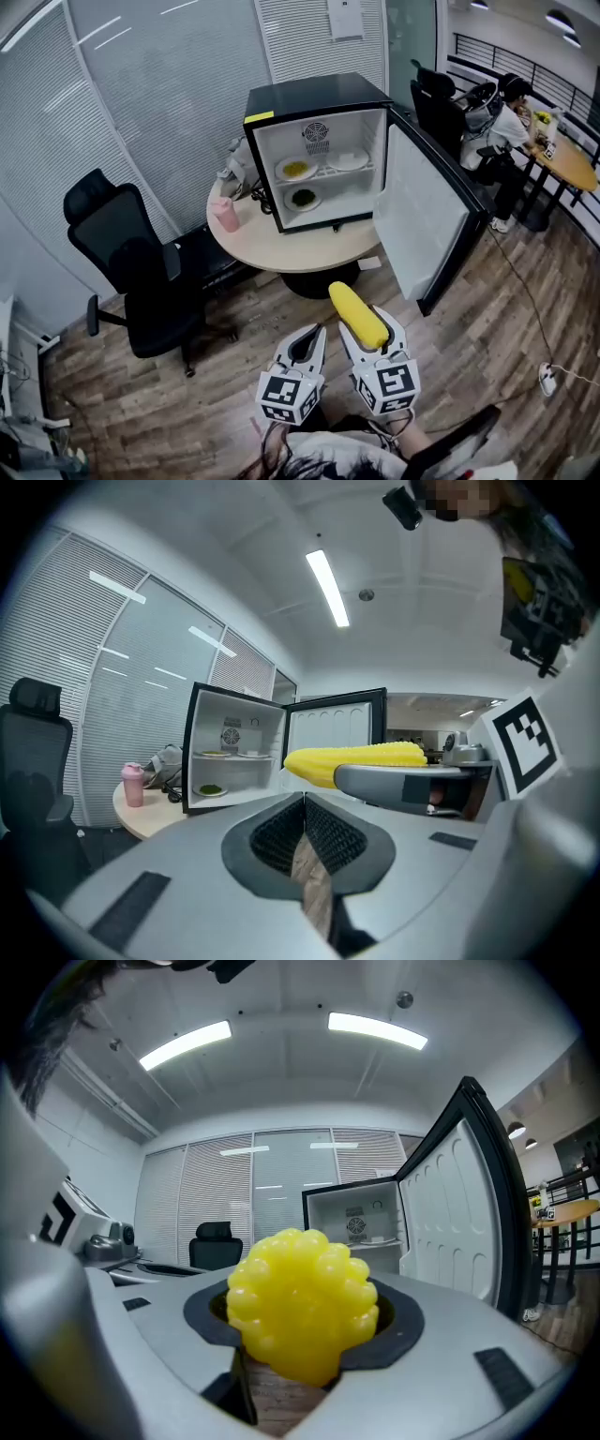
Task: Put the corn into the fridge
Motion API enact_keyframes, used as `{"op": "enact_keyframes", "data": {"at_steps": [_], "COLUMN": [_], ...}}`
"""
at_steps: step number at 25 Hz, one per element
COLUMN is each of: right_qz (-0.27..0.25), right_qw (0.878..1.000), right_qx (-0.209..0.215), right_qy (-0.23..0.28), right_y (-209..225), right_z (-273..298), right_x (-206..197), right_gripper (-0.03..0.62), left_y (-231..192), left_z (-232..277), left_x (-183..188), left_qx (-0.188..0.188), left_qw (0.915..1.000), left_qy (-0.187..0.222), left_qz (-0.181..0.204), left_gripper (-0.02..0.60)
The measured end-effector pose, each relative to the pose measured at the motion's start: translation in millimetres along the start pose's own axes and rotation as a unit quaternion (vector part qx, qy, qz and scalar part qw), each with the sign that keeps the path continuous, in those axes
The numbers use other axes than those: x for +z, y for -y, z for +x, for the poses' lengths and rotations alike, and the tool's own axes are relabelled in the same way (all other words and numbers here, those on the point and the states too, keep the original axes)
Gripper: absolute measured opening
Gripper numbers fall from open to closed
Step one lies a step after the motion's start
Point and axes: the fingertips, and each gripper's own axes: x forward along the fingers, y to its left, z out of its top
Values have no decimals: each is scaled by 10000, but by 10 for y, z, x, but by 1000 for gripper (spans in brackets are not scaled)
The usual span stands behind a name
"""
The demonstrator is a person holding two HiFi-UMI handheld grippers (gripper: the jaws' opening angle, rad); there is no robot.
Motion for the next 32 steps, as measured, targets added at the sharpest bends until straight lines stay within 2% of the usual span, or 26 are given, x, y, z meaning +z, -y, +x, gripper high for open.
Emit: {"op": "enact_keyframes", "data": {"at_steps": [15, 22, 32], "right_qz": [95, 254, 357], "right_qw": [9995, 9981, 9953], "right_qx": [-52, -224, -606], "right_qy": [-303, -518, -671], "right_y": [272, 444, 679], "right_z": [533, 1102, 1974], "right_x": [-182, -282, -260], "right_gripper": [253, 253, 253], "left_y": [-412, -893, -1624], "left_z": [492, 909, 1519], "left_x": [-59, -86, 41], "left_qx": [28, -99, -365], "left_qw": [9998, 9994, 9986], "left_qy": [-134, -241, -333], "left_qz": [-144, -241, -173], "left_gripper": [11, 11, 11]}}
